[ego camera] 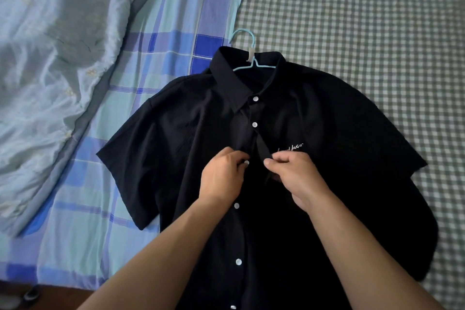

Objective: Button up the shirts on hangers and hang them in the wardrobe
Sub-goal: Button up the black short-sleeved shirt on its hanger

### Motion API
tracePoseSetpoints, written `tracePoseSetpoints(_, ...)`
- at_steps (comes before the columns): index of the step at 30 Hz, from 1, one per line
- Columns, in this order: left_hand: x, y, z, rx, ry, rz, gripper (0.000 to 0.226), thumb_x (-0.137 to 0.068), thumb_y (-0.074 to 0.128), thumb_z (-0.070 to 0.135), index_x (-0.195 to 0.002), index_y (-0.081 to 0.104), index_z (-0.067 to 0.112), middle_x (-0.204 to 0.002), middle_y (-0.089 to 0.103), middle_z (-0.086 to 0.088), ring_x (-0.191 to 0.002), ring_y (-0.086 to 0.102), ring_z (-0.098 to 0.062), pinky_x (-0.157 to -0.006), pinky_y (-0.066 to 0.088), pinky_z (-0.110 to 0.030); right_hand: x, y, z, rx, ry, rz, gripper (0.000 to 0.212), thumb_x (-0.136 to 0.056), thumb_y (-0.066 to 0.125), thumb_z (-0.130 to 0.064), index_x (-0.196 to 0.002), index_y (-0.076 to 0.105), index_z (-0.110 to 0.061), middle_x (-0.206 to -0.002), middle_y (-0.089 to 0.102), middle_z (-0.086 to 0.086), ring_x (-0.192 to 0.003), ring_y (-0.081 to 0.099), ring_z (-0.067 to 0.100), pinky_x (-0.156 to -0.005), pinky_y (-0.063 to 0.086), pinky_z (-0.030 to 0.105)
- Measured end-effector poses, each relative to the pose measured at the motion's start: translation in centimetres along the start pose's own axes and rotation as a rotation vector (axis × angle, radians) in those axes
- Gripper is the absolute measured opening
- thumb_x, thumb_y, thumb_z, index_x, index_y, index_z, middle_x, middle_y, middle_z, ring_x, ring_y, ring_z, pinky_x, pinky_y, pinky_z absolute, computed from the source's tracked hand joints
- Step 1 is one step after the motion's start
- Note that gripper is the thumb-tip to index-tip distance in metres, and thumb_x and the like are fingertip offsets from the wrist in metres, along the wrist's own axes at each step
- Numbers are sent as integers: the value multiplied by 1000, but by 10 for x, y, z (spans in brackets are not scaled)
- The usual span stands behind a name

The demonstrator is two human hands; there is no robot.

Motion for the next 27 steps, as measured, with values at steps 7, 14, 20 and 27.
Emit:
tracePoseSetpoints(7,-7,3,-3,-161,165,-26,12,-96,60,18,-95,69,25,-90,59,10,-77,60,-16,-61,43,-31,11,9,10,-135,49,2,5,-89,76,-10,-92,72,-9,-90,75,7,-79,71,16,-87,60,36)
tracePoseSetpoints(14,-7,-2,-21,563,-116,-306,11,-89,73,8,-81,73,16,-66,71,0,-64,71,-16,-65,60,-27,8,38,17,-45,-54,137,9,-88,78,-18,-87,72,-11,-85,72,4,-87,65,16,-84,54,34)
tracePoseSetpoints(20,-3,16,-36,852,-133,-298,10,-91,71,0,-85,73,7,-77,75,-15,-75,73,-24,-82,63,-42,6,50,26,110,-229,301,9,-90,76,-23,-84,71,-18,-75,66,-5,-72,60,7,-67,50,23)
tracePoseSetpoints(27,-3,24,-41,870,4,-188,4,-90,73,-1,-87,74,2,-76,74,-15,-70,73,-20,-72,63,-32,7,50,39,156,-439,325,13,-85,80,-25,-77,71,-21,-58,61,-12,-56,56,3,-56,46,24)
Point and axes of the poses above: each hand's wrist, its own x-axis away from the middle knuckle, its own y-axis out of the palm, z = x × y, the point moved 4 cm from there along -x, towards the middle knuckle
